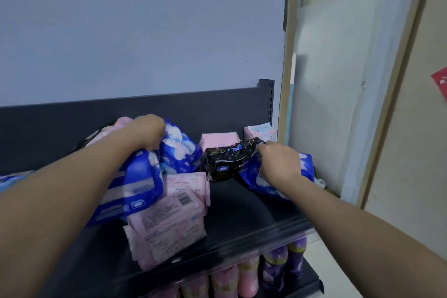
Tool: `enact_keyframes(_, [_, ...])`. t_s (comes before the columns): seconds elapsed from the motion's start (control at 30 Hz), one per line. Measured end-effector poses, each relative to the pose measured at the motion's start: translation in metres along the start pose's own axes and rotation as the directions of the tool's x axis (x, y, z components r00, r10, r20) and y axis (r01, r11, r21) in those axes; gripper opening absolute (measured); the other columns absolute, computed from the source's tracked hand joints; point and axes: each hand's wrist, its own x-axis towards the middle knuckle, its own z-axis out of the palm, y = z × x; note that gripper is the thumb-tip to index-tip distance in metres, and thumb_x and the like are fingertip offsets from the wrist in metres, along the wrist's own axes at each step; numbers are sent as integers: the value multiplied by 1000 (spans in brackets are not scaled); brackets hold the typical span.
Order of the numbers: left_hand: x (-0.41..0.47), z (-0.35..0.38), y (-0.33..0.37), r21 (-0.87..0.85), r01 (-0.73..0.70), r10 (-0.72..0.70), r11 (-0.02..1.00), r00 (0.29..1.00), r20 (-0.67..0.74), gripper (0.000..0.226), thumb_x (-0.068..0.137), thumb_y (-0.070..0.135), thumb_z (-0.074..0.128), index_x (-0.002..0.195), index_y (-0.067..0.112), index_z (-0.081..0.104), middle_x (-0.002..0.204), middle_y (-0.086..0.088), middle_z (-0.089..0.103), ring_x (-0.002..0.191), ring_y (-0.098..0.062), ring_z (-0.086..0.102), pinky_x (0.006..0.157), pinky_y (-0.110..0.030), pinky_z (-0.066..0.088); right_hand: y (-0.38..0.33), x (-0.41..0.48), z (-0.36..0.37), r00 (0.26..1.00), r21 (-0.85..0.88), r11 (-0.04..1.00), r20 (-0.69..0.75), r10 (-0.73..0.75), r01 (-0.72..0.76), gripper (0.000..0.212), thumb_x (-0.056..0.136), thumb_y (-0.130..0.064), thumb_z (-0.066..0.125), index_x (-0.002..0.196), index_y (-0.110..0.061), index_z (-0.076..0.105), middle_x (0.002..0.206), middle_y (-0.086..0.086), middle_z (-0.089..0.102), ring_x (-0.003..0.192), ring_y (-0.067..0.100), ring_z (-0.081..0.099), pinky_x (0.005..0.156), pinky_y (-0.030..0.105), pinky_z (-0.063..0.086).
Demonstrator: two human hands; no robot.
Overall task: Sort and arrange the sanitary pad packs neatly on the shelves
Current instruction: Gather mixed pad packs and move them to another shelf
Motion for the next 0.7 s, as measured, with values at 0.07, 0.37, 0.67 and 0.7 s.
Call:
enact_keyframes(0.07, [-8, 2, -24, -267, 65, -106, 962, 984, -143, 6, 78, 12, 70, 81, 7, 73, 90, -11, 70, 87, -29, 64, 72, -30, 47, -3, 4, -4, 998, 18, 1000, -54, 22, -21, 20, 87, -11, 54, 107, -14, 57, 108, 6, 60, 98, 29, 58, 62, 31, 32])
enact_keyframes(0.37, [-55, -18, -90, -887, 0, -669, 462, 657, -348, 10, 82, 11, 71, 82, 2, 71, 77, -9, 65, 74, -16, 56, 72, -26, 43, -64, 31, -45, 979, 212, 973, -198, -50, 93, 11, 88, -11, 51, 80, -17, 46, 97, 8, 64, 88, 34, 61, 60, 31, 33])
enact_keyframes(0.67, [-124, -30, -123, -715, 109, -678, 691, 441, -588, 13, 87, 12, 66, 83, 1, 70, 85, -9, 59, 80, -21, 53, 74, -28, 38, -136, 27, -85, 902, 428, 854, -419, -101, 295, 17, 98, -24, 45, 97, -13, 58, 104, 7, 63, 91, 34, 58, 63, 31, 32])
enact_keyframes(0.7, [-132, -28, -127, -705, 132, -683, 697, 423, -596, 13, 87, 12, 66, 83, 1, 70, 85, -9, 58, 80, -21, 53, 73, -28, 37, -143, 26, -86, 893, 444, 836, -436, -112, 322, 19, 98, -25, 45, 98, -13, 59, 104, 6, 63, 90, 33, 58, 63, 31, 33])
